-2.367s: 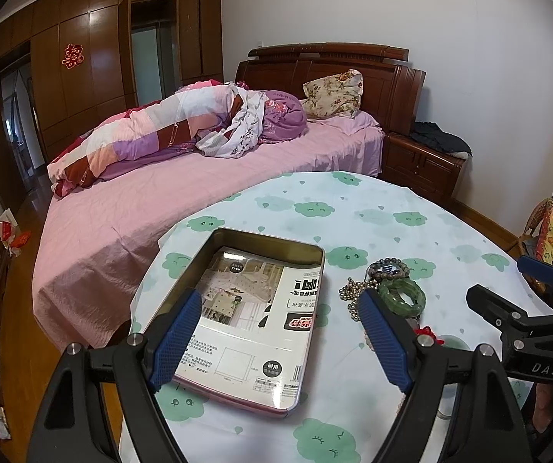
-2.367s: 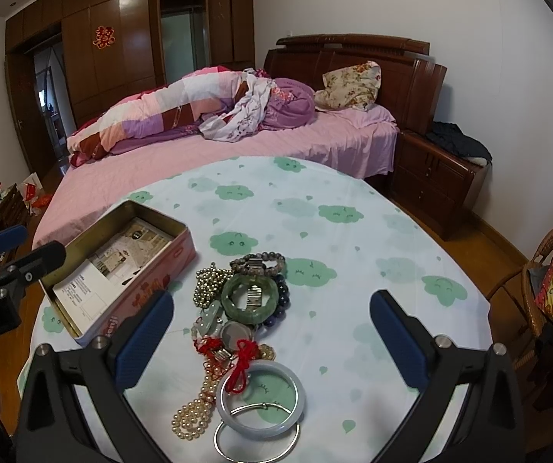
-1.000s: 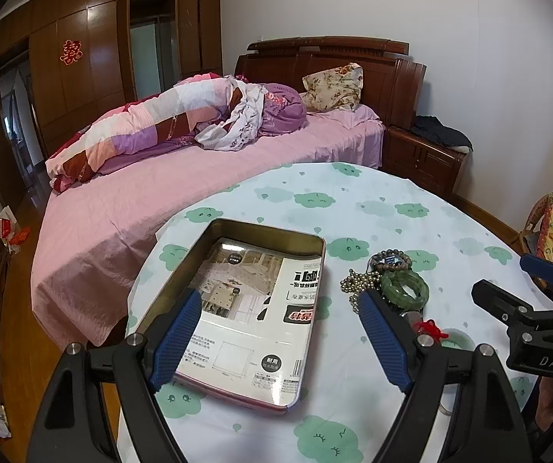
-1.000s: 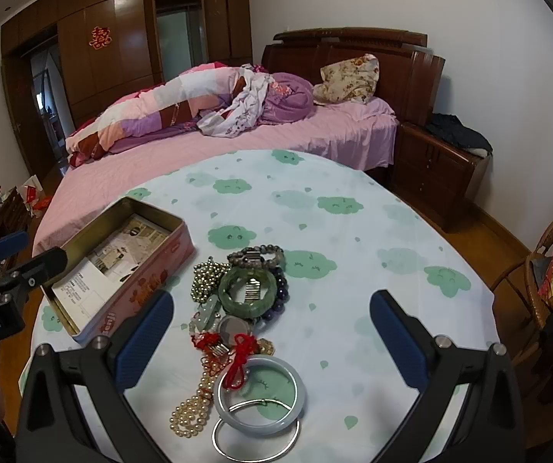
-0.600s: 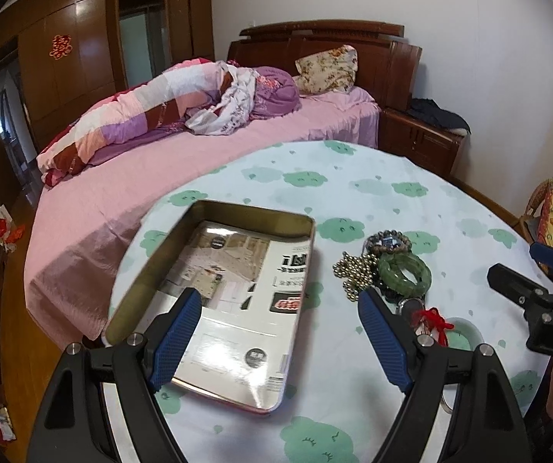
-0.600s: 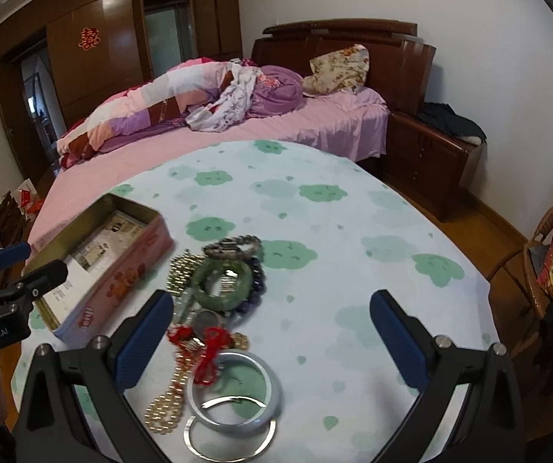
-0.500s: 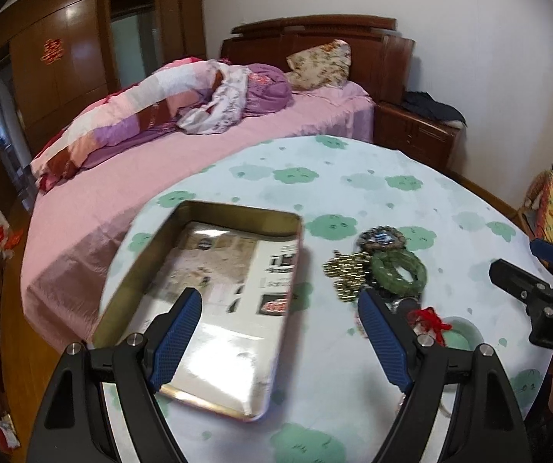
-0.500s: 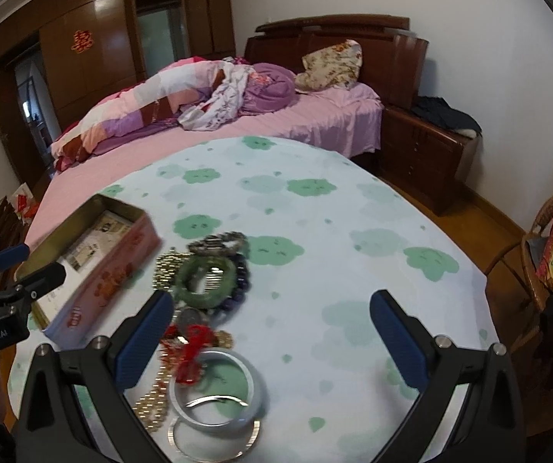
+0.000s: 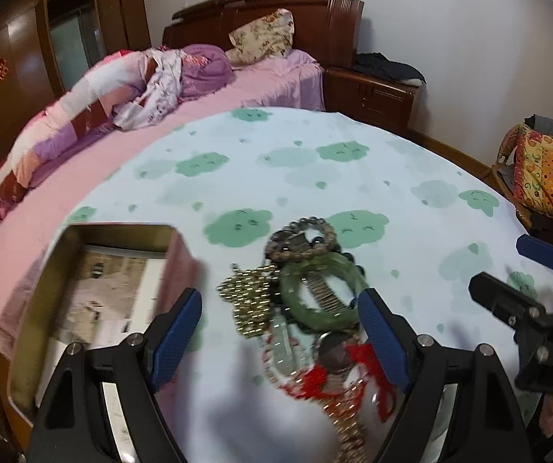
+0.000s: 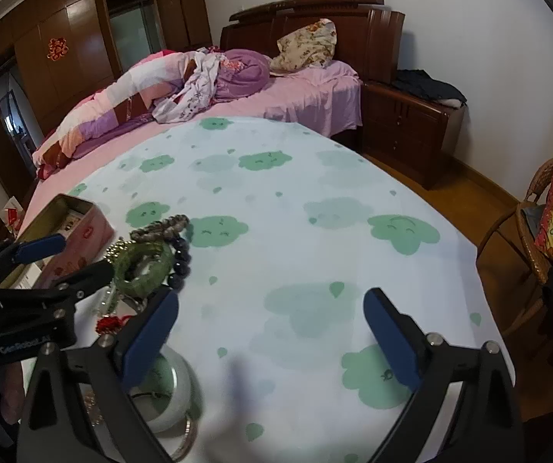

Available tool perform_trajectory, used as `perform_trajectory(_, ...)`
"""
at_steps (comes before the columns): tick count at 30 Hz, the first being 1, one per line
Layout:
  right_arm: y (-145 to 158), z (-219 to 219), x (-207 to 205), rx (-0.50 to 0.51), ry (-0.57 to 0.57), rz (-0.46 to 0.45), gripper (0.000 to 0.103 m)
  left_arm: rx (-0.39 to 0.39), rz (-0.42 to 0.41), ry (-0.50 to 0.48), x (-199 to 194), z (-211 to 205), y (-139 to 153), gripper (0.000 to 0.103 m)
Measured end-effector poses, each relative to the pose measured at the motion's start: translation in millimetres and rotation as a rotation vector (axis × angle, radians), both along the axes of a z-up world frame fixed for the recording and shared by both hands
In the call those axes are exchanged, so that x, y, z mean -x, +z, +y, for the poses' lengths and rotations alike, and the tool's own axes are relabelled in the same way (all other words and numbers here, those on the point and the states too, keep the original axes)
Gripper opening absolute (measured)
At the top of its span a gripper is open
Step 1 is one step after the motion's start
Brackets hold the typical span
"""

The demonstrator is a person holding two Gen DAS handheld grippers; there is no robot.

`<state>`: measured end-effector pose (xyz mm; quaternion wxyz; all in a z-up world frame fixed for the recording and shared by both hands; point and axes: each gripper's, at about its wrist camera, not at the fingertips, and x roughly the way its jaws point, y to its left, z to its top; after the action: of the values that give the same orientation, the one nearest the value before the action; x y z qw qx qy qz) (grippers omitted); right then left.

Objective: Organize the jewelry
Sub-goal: 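Lower the left tool onto the green jade bangle and close it, then carry the green bangle toward the tin with the left tool while the right tool grasps the grey beaded bracelet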

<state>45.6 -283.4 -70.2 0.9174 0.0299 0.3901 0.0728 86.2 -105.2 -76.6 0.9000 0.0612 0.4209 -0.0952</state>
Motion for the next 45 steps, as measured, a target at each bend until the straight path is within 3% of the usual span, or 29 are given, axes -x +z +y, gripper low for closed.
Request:
perform_trajectory(5,-4,-9,-4,-0.019,-0.01,0.007,0.098,0.01,0.017,-0.02,-10,-11,-8,0.083)
perform_trajectory(7,-4,-11,-4,-0.021,-0.011,0.009,0.098,0.029,0.041,-0.015,-15,-10,-12,0.078)
perform_trajectory(9,-4,-11,-5,-0.023,-0.012,0.004,0.098,0.05,0.055,-0.013,-16,-7,-14,0.067)
perform_trajectory(15,-4,-11,-6,-0.024,-0.011,0.002,0.098,0.108,0.067,-0.005,-18,0,-15,0.055)
perform_trajectory(22,-2,-5,-5,-0.019,-0.01,-0.001,0.099,0.158,0.129,-0.018,-23,1,-24,0.054)
perform_trajectory(24,-2,-6,-5,-0.022,-0.01,0.0,0.099,0.171,0.129,-0.037,-22,0,-24,0.033)
perform_trajectory(25,-3,-5,-5,-0.023,-0.01,0.001,0.099,0.171,0.129,-0.048,-21,-1,-23,0.03)
perform_trajectory(27,-3,-5,-4,-0.021,-0.009,0.002,0.099,0.163,0.118,-0.068,-18,-4,-22,0.015)
perform_trajectory(34,-2,-3,-5,-0.022,-0.008,0.0,0.099,0.128,0.042,-0.095,-3,-3,-8,0.012)
perform_trajectory(37,-2,-3,-5,-0.021,-0.007,-0.002,0.099,0.136,-0.009,-0.106,6,3,9,0.006)
perform_trajectory(45,1,4,-4,-0.019,0.011,-0.003,0.099,0.168,-0.096,-0.089,20,26,42,0.006)
